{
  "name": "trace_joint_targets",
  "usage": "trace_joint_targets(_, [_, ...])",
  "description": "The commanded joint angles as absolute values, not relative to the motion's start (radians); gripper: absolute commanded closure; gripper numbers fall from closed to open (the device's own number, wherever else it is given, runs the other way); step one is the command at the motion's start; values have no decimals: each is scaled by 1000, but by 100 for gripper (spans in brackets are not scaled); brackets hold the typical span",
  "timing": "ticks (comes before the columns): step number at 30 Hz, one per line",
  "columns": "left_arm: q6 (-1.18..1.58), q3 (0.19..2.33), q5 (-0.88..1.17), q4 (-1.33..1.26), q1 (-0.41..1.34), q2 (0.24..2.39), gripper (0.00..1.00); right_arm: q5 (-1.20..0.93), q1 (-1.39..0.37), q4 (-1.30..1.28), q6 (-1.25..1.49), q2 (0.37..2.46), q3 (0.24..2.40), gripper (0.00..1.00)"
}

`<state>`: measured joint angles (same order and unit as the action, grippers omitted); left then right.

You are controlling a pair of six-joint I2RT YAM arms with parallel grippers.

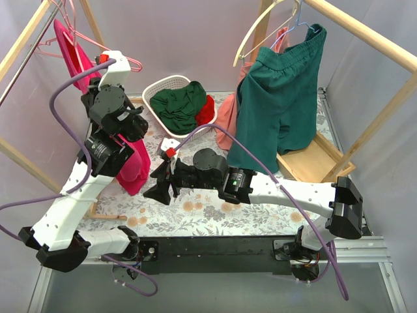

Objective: Place the t-shirt on the hanger
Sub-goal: Place the hanger at the clothesline.

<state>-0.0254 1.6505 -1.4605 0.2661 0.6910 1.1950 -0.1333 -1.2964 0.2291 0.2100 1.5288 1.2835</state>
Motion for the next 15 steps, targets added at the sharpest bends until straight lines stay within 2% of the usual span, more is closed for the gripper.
trace_joint_targets(1, [-35,1563,-1502,217,672,1114,100,-169,-1301,241,206,1545,1336,26])
trace_joint_targets(9, [-159,1361,-1528,6,658,1040,100,-210,-1299,218,206,1572,1347,27])
trace_joint_targets(15, [-195,1354,-1463,-57,569,1080,100,-233,-1298,198,201,1577,1348,26])
